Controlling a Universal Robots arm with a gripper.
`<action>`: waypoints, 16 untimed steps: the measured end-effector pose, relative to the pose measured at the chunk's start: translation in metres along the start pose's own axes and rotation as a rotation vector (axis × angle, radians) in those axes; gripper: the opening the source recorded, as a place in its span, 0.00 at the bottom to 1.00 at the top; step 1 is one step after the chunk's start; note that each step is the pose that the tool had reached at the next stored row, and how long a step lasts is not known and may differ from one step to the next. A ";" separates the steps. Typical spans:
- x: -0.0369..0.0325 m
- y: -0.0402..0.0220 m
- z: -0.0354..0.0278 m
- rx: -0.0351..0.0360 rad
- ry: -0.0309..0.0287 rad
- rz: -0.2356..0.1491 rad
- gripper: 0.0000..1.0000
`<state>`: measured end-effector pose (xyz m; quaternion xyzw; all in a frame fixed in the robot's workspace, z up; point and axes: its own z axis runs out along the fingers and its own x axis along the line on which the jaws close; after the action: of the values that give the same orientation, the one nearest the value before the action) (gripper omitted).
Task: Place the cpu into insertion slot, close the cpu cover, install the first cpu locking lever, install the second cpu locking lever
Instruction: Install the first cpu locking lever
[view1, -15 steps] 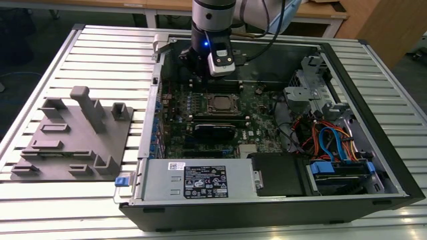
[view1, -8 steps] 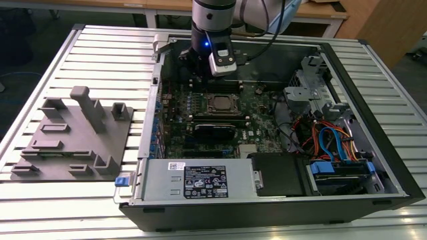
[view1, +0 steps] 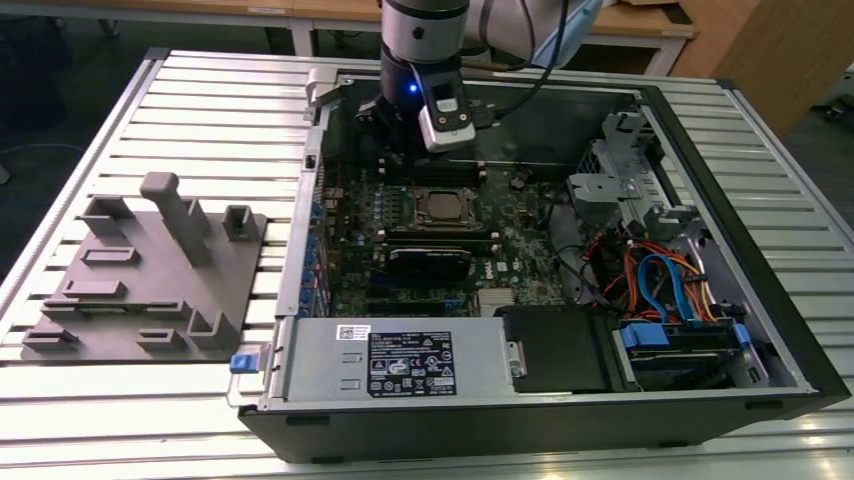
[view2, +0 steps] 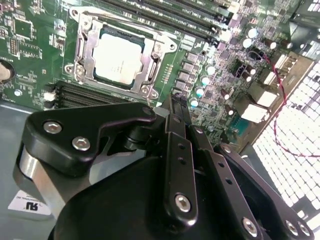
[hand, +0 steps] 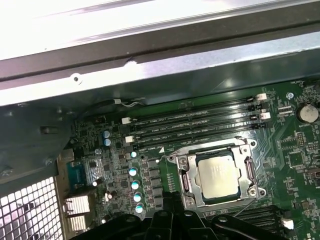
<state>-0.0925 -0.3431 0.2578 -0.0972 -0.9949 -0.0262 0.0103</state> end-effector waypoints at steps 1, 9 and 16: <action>0.0014 -0.0003 0.0000 -0.0013 -0.0062 0.000 0.11; 0.0045 -0.0009 0.0004 -0.0037 -0.0198 -0.051 0.11; 0.0082 -0.0016 0.0006 -0.0037 -0.0197 -0.052 0.11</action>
<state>-0.1009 -0.3431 0.2574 -0.0716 -0.9971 -0.0273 -0.0004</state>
